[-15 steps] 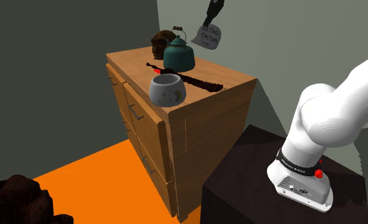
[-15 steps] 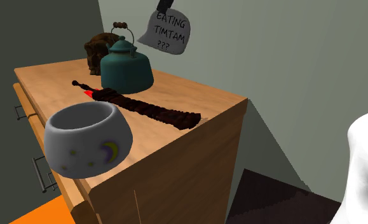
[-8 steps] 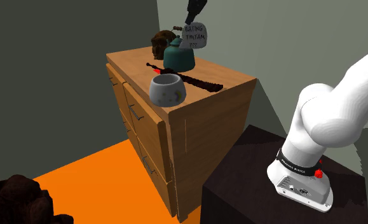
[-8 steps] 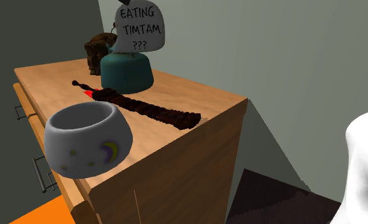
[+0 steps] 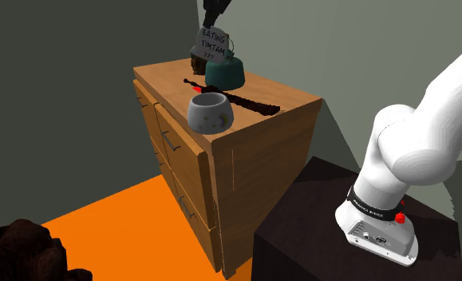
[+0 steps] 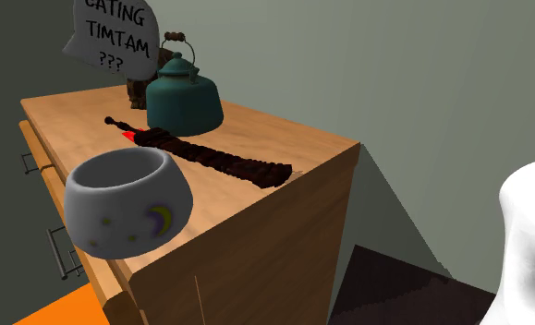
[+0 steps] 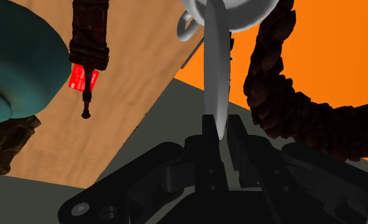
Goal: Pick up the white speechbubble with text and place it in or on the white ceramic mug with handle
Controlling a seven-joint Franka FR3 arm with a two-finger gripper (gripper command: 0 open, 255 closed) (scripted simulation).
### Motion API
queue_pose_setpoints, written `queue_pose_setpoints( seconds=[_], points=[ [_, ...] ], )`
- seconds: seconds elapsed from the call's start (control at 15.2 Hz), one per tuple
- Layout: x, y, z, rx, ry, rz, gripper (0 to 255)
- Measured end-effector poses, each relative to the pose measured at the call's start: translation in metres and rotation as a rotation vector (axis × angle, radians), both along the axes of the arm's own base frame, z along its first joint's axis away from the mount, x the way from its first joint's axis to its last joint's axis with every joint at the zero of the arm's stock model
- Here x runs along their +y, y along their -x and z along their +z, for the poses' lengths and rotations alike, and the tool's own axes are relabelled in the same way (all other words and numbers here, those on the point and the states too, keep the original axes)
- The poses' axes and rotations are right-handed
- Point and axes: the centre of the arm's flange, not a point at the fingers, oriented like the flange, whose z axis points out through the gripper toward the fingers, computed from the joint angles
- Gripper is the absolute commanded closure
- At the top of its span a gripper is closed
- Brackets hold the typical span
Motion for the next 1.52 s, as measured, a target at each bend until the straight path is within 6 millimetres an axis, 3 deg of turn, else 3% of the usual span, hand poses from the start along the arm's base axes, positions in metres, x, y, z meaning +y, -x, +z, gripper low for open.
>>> queue_pose_setpoints(
  seconds=[0.13,0.33,1.52],
  points=[
    [0.024,-0.007,0.000,0.000,0.000,0.000,255],
    [0.035,-0.010,-0.013,0.000,-0.001,0.000,255],
    [0.036,-0.011,-0.109,0.000,-0.001,-0.001,255]
  ],
)
